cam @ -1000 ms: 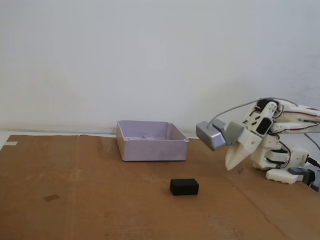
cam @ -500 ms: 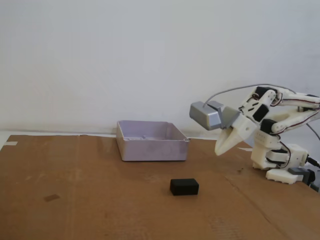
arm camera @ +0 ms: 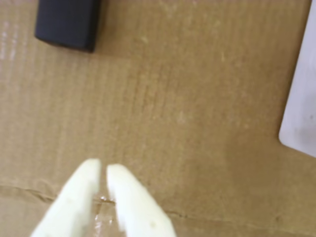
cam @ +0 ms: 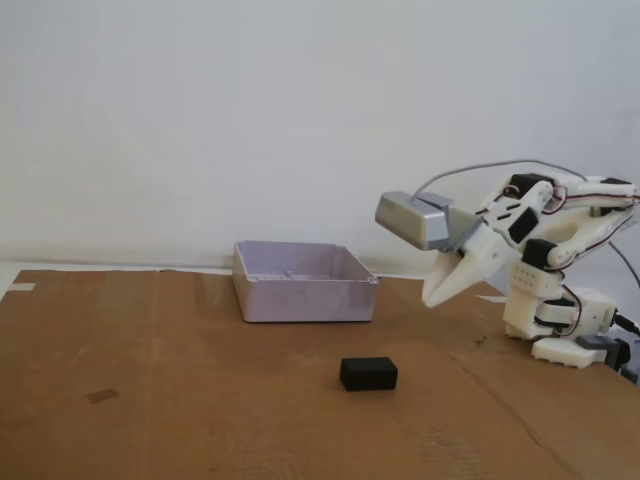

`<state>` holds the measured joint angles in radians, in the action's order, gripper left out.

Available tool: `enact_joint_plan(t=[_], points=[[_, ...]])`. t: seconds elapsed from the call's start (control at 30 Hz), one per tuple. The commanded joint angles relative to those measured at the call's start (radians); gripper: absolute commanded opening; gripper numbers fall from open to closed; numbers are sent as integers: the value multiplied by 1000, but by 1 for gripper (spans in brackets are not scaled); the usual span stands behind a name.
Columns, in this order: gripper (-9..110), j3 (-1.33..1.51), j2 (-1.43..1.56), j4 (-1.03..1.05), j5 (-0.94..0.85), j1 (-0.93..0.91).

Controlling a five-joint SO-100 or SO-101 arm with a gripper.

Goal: Grasp a block and put it in the box.

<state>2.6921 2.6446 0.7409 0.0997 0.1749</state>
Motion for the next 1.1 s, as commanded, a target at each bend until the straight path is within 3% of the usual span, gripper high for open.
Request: enact_joint_plan(t=[0.0, 0.9, 1.07], points=[[0, -161, -12, -51, 0, 9], [0, -591, -584, -54, -3, 91], [0, -594, -670, -141, -2, 91]])
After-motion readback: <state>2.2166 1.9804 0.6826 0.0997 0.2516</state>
